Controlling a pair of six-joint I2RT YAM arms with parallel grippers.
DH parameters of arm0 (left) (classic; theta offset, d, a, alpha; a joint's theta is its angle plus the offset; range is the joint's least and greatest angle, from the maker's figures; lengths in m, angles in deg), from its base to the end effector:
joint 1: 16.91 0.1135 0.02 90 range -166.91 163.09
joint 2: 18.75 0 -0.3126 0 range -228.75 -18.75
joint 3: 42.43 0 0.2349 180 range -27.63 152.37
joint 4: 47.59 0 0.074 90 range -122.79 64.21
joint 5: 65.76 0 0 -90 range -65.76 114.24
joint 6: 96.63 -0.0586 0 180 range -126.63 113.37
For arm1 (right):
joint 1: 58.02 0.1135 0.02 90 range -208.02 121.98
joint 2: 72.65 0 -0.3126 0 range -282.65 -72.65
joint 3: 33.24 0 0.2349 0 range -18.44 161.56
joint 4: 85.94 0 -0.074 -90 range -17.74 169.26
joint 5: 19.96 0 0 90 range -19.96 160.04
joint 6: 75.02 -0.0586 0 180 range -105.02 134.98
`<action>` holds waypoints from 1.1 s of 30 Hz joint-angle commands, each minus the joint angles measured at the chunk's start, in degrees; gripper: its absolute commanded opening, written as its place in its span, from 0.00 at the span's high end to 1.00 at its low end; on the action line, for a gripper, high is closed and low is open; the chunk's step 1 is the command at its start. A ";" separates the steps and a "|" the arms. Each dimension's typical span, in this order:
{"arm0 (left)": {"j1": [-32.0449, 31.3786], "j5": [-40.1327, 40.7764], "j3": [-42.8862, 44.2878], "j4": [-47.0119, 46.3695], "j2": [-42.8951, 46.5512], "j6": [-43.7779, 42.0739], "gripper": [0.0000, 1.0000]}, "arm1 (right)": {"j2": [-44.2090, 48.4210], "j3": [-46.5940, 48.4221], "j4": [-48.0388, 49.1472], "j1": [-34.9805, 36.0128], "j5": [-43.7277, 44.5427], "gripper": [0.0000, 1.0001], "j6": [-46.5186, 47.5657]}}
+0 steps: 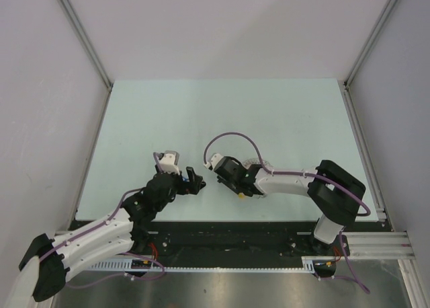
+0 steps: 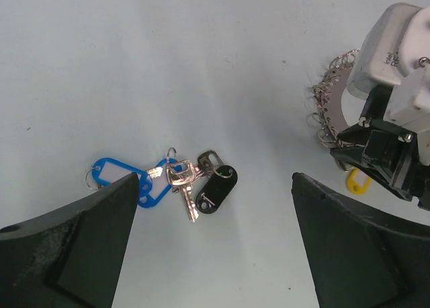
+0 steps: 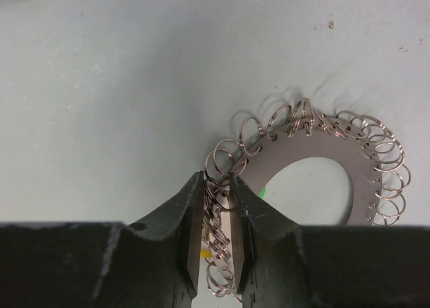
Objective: Put the keys on the keyring
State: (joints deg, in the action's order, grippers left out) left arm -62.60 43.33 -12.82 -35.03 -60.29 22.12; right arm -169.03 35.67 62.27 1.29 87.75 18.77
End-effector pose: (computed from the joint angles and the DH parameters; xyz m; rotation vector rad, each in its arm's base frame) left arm 0.1070 -0.0822 0.2186 0.0805 2.0077 -0.5099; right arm 0.1835 0.2743 0.2042 -1.2305 2.2109 -0.0248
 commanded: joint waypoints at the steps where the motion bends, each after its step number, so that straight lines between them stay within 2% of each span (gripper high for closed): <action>1: 0.25 1.74 1.10 0.13 0.76 1.92 0.00 | -1.09 1.97 -1.11 0.46 4.17 0.76 1.13; 10: 0.25 0.34 1.45 -0.48 -0.38 1.66 0.00 | 2.59 2.32 -0.94 0.55 1.36 0.95 0.25; 14: 0.34 -0.90 1.54 -0.92 -0.74 1.04 0.00 | 4.79 2.32 -0.32 0.19 -0.39 1.00 -0.45; 22: 0.25 -5.99 0.66 -4.51 -0.03 -2.82 0.00 | 11.03 1.27 1.70 -3.49 -7.95 1.00 -2.12; 28: 0.25 -16.36 -0.92 -11.90 -0.99 -7.21 0.00 | 18.32 -4.26 8.46 -7.18 -20.49 1.00 -2.65; 33: 0.25 -23.65 -1.45 -19.10 -2.84 -10.99 0.00 | 24.12 -9.01 13.38 -9.73 -25.97 1.00 -2.82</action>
State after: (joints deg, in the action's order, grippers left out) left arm -62.58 27.96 -13.83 -44.99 -61.89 15.85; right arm -148.83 28.57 69.20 -6.91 68.19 16.52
